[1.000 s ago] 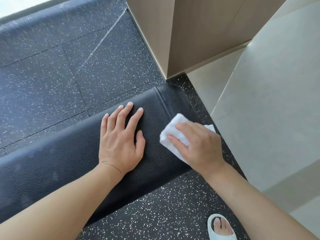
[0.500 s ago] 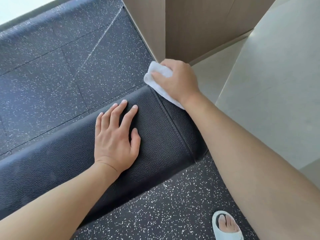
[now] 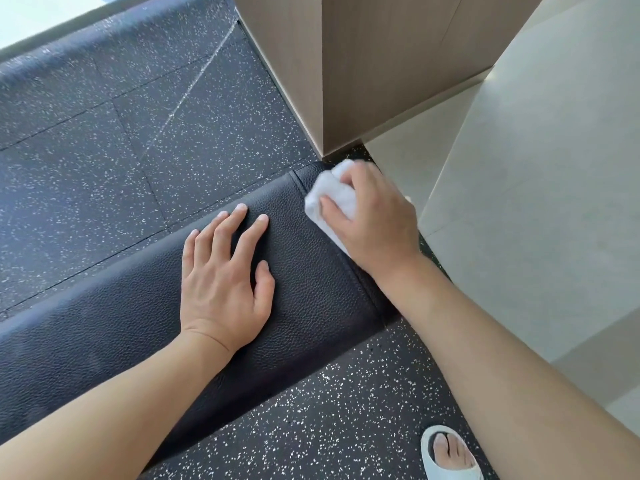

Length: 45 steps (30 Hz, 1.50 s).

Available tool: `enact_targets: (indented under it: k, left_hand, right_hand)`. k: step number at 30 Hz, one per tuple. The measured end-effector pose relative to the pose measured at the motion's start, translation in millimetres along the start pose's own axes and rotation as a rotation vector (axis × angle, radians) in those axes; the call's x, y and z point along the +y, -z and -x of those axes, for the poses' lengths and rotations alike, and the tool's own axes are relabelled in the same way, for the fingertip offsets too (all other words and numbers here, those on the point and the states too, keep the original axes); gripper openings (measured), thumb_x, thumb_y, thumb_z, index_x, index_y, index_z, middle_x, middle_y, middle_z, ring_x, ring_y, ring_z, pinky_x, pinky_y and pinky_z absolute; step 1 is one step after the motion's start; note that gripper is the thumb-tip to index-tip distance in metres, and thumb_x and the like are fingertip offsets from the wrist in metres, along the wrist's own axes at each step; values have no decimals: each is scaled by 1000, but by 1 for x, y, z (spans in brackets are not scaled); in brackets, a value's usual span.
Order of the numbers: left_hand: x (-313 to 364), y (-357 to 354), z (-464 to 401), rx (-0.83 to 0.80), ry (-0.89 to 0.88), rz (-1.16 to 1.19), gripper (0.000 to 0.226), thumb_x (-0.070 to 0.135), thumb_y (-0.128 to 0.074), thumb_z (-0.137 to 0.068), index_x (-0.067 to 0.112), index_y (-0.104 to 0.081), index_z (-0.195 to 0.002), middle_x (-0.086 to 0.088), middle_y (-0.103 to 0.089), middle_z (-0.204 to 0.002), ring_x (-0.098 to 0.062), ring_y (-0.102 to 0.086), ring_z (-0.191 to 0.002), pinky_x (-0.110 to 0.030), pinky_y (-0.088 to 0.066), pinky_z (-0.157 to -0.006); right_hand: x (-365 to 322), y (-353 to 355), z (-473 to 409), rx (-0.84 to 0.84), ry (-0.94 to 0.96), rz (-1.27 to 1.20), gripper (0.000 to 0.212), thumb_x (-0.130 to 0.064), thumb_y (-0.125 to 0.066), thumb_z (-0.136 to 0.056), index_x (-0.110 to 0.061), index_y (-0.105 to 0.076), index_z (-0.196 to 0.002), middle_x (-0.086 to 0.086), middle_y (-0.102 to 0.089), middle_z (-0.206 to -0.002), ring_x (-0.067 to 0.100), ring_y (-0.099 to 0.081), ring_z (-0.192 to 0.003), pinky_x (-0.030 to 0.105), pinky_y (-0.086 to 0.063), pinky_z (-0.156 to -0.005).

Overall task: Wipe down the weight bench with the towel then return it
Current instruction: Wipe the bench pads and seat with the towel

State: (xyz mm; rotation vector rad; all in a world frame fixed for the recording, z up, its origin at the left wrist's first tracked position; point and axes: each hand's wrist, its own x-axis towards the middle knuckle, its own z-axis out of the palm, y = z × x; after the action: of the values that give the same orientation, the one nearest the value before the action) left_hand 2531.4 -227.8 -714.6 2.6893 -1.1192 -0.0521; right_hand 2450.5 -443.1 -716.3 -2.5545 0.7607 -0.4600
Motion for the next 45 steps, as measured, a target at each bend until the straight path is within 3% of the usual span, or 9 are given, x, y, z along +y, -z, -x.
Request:
enact_targets:
  k: [5,13,19,24,29,35,45]
  left_hand:
    - [1,0,0,12,2,-2,59,35,-48,-93,24,-49,-151,-5,-41,-160,-33,-36,-148,-58,-25,-123]
    - [-1,0,-1,-1,0,-2,59,37,-47,-94,25,-48,-152,-5,-40,-161,-33,-36,-148,-58,-24,-122]
    - [-2,-1,0,1,-3,-4,59,37,-47,-94,24,-49,-151,-4,-41,-160,-33,-36,-148,-57,-23,-123]
    - [0,0,0,11,-2,-6,59,36,-48,-93,24,-50,-151,-4,-41,-160,-33,-36,-148,-57,-24,-123]
    - [-1,-1,0,6,-3,-3,59,38,-46,-94,24,-49,-151,-4,-41,-160,-33,-36,-148,-58,-24,-123]
    - [-1,-1,0,8,-1,0,59,38,-46,-94,25,-49,-151,-5,-41,-161,-33,-36,-149,-58,-23,-123]
    - [-1,-2,0,14,-6,-2,59,37,-47,-94,24,-49,-151,-4,-42,-160,-33,-36,-149,-57,-23,-123]
  right_hand:
    - [-8,-23,-51,23,-4,2,30,-47,-60,-95,-18,-57,-103,-2,-58,-99,22,-56,-93,31,-31,-64]
    - [4,11,49,-27,59,10,40,-46,-61,-99,-23,-61,-132,-1,-51,-115,19,-45,-101,35,-46,-84]
    - [1,-15,-12,29,33,-74,33,-44,-61,-98,-19,-67,-119,1,-52,-104,22,-47,-93,37,-47,-81]
    - [-6,-38,-60,-49,0,-130,31,-47,-60,-97,-21,-70,-110,1,-60,-104,26,-56,-95,44,-52,-80]
    - [-4,-13,-5,46,-2,-151,27,-39,-64,-99,-20,-68,-118,-2,-55,-114,22,-48,-101,35,-46,-86]
    - [6,17,62,5,30,-117,25,-32,-69,-99,-16,-68,-117,-1,-55,-118,22,-48,-108,29,-45,-90]
    - [-5,-34,-47,97,-31,-183,20,-27,-67,-93,-11,-70,-104,5,-57,-102,25,-49,-94,40,-47,-84]
